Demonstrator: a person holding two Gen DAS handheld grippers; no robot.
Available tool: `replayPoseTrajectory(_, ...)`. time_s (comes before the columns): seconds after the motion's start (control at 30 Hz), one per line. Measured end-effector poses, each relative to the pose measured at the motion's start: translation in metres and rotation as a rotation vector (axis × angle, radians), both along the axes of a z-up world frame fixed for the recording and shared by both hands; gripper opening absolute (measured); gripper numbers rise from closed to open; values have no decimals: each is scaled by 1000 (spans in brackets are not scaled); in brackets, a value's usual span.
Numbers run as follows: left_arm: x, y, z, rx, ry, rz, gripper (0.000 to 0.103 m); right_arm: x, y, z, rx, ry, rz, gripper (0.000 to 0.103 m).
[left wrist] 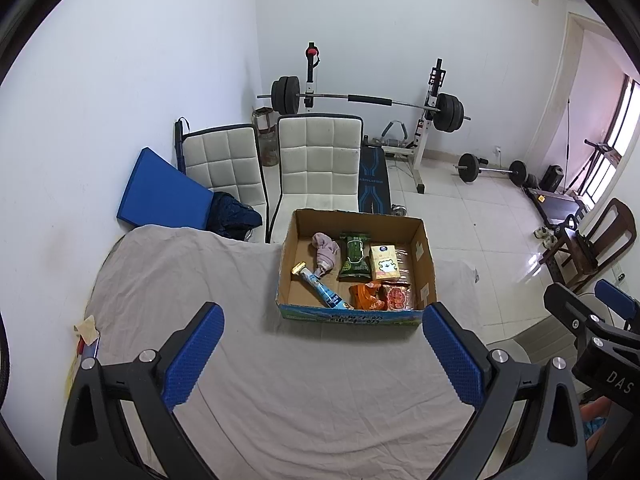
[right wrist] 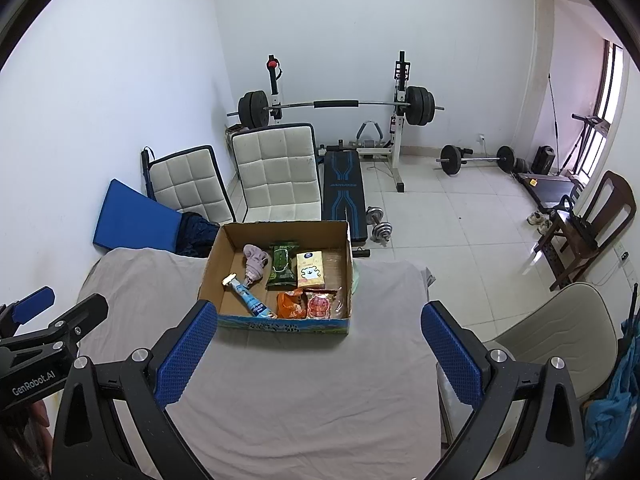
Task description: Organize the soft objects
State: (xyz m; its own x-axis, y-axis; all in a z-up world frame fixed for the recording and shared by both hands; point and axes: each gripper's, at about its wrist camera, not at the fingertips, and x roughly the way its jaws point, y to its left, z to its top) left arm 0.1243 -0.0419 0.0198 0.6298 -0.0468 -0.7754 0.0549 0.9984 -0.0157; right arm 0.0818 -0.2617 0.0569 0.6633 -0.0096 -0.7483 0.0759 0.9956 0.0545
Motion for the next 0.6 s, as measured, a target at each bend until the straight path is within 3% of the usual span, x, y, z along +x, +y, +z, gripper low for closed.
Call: replayPoseTrajectory(0.6, -2, 2, 6, -6, -9, 15, 102, -4, 2, 5, -6, -5, 0, 103)
